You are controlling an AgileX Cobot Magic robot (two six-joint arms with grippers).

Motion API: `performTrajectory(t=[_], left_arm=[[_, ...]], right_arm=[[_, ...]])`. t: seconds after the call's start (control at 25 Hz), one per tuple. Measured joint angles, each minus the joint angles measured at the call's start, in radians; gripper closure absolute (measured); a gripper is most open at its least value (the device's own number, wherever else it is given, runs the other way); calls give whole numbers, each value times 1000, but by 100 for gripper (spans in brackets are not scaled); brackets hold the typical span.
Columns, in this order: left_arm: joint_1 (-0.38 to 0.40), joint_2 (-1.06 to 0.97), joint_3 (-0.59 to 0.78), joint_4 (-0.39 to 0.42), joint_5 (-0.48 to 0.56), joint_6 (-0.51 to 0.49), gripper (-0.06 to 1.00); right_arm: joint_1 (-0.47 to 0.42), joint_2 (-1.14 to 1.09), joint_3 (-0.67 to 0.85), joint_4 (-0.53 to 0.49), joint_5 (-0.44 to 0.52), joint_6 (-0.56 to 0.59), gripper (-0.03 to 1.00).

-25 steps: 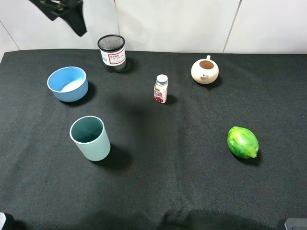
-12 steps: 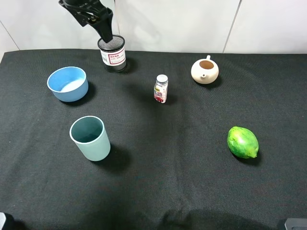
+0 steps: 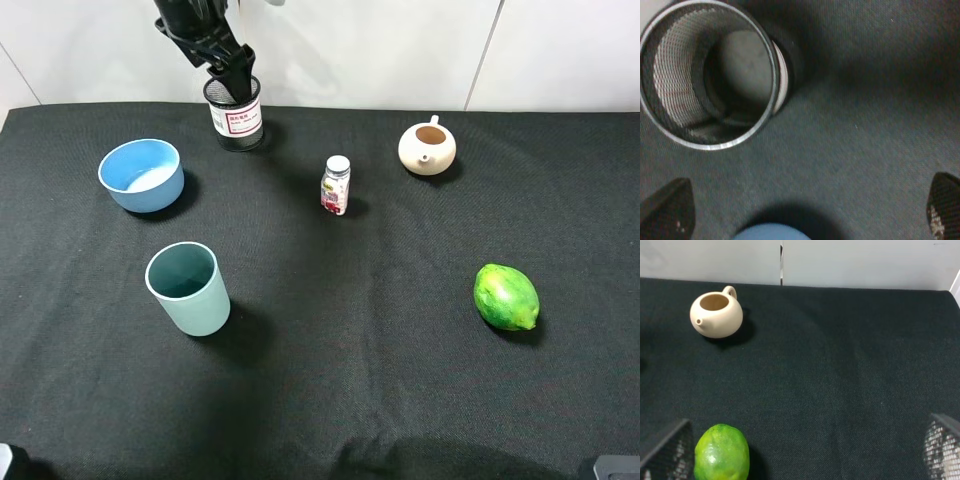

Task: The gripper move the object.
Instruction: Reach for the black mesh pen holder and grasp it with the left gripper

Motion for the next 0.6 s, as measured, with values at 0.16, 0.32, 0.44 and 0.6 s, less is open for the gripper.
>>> performTrajectory(t=[0.16, 0.32, 0.44, 0.6], left_arm=[[0, 35, -9, -1, -55, 17, -4], [0, 71, -18, -4, -98, 27, -4], [0, 97, -22, -20, -122, 46, -4], [0, 125, -26, -29, -172, 60, -4]], right_arm=[[0, 0, 0, 0, 0, 0, 27], [0, 0, 0, 0, 0, 0, 27], [0, 0, 0, 0, 0, 0, 27], [0, 0, 0, 0, 0, 0, 27]])
